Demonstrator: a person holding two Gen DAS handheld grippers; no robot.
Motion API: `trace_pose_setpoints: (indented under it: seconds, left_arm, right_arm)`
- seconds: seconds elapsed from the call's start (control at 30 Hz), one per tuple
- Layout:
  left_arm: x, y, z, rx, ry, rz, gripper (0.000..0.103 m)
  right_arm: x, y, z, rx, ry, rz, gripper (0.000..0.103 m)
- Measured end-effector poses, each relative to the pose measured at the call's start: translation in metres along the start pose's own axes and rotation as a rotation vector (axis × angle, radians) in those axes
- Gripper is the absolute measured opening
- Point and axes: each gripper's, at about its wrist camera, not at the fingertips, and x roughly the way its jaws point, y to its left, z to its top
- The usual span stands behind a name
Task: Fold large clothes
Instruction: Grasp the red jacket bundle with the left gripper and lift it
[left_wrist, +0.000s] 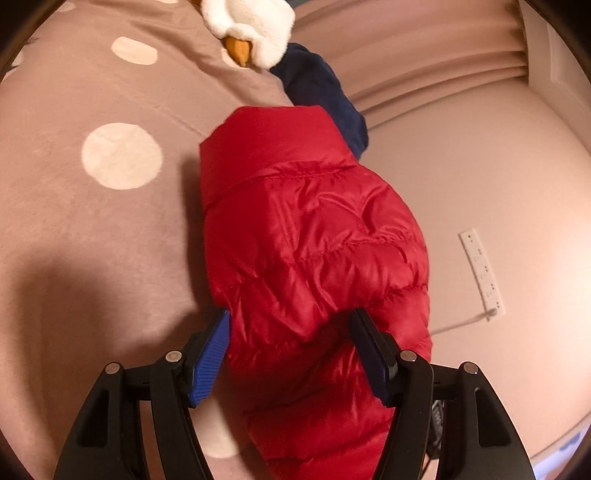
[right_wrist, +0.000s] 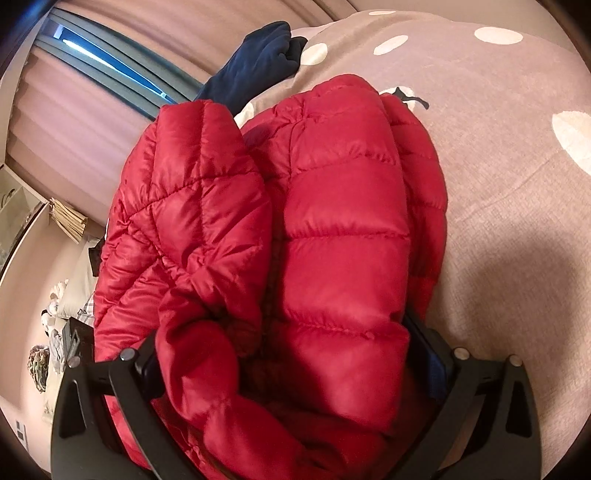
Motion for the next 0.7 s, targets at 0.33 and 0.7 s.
trace_pose_setpoints:
  seconds: [0.33, 0.7]
  left_arm:
    - [0.041, -0.004, 0.012, -0.021, 0.023, 0.024, 0.071]
    - [0.036, -0.033, 0.021, 0.215, 0.015, 0.125, 0.053]
  right_arm:
    - [0.001, 0.008, -0.006, -0.043, -0.005, -0.031, 0.103]
    - [-0.014, 0.015, -0.017, -0.113, -0.094, 0.009, 0.059]
